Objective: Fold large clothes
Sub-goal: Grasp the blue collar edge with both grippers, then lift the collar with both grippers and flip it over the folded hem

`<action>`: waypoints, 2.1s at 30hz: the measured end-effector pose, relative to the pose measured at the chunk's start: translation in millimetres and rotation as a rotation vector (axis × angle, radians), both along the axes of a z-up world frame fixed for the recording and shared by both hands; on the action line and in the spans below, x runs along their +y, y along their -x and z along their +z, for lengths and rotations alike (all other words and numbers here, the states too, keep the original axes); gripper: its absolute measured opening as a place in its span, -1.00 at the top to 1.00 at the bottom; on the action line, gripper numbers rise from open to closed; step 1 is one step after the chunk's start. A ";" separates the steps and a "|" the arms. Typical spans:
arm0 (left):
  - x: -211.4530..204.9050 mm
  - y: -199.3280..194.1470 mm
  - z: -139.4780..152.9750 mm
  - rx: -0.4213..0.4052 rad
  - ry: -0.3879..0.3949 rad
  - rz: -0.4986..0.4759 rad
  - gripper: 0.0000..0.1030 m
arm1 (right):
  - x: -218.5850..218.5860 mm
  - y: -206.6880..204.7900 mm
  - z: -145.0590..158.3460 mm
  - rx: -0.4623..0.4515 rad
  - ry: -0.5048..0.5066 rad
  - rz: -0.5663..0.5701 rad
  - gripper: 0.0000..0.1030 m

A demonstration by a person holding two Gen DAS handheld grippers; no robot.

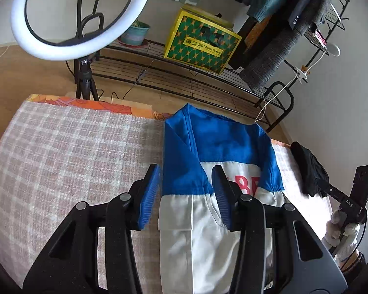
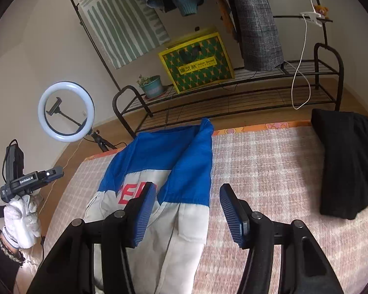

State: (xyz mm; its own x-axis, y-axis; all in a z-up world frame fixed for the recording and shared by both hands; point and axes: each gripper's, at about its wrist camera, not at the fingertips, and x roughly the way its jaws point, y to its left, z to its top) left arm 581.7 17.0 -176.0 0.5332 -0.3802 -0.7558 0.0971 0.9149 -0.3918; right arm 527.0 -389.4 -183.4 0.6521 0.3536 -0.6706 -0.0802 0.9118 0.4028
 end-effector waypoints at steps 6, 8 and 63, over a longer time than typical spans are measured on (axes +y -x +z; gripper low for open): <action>6.9 -58.1 -64.8 0.138 0.176 0.069 0.00 | -16.7 -65.3 -49.8 0.053 -0.091 -0.014 -0.24; 4.8 -75.0 -78.7 0.164 0.190 0.064 0.00 | -21.7 -83.6 -63.5 0.061 -0.116 -0.021 -0.29; -45.8 26.4 59.8 -0.134 0.122 -0.036 0.99 | 57.4 -8.0 78.6 -0.122 0.172 0.187 0.99</action>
State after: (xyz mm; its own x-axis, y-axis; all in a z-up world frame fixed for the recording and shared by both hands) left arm 555.3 -28.8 -116.2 0.6103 -0.4851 -0.6262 0.1874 0.8565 -0.4809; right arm 535.1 -332.0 -104.8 0.6657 0.3632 -0.6519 -0.2919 0.9307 0.2204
